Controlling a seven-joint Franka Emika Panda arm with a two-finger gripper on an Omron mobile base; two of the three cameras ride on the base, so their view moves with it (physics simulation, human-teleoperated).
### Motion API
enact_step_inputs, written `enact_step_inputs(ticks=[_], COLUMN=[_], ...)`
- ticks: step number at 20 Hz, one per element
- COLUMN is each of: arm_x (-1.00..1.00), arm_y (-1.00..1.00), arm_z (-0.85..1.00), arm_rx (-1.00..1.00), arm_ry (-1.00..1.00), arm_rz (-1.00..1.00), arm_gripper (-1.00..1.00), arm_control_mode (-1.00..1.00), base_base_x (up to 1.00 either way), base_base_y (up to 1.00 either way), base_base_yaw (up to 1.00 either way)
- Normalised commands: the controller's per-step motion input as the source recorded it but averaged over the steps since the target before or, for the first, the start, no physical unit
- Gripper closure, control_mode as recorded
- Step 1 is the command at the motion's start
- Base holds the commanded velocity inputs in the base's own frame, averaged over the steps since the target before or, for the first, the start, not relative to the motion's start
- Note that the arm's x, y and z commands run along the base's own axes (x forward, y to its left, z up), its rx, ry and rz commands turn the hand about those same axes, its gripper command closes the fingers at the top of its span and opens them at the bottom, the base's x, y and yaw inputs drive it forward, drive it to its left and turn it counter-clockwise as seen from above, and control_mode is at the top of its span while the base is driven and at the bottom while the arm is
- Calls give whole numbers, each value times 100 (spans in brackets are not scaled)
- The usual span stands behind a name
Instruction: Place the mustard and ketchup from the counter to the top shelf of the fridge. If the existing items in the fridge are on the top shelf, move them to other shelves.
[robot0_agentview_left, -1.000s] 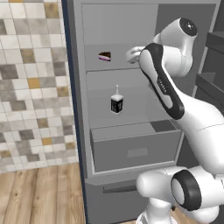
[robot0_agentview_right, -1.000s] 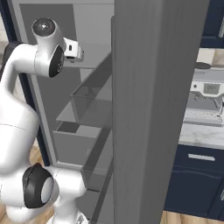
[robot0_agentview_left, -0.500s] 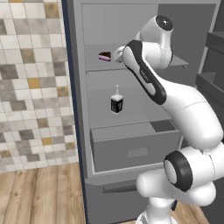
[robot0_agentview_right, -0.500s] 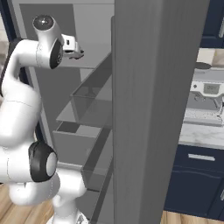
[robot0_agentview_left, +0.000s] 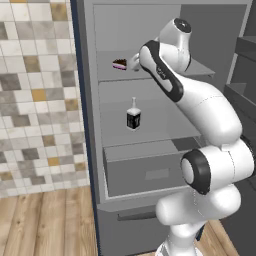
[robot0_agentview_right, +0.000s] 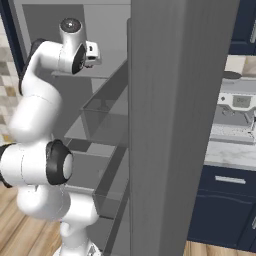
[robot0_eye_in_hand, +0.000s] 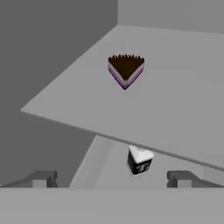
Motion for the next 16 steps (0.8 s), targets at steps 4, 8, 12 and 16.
enact_step_inputs(ticks=[4,8,12,16], arm_x=[34,27,20,32], arm_y=[11,18,32,15], arm_z=[-12,-12,-24,-17], arm_rx=[0,0,0,0], arm_ry=[0,0,0,0], arm_rz=[0,0,0,0], arm_gripper=[-100,-100,-100,-100], arm_control_mode=[-100,-100,-100,-100], base_base_x=[0,0,0,0], base_base_y=[0,0,0,0], base_base_yaw=[0,0,0,0])
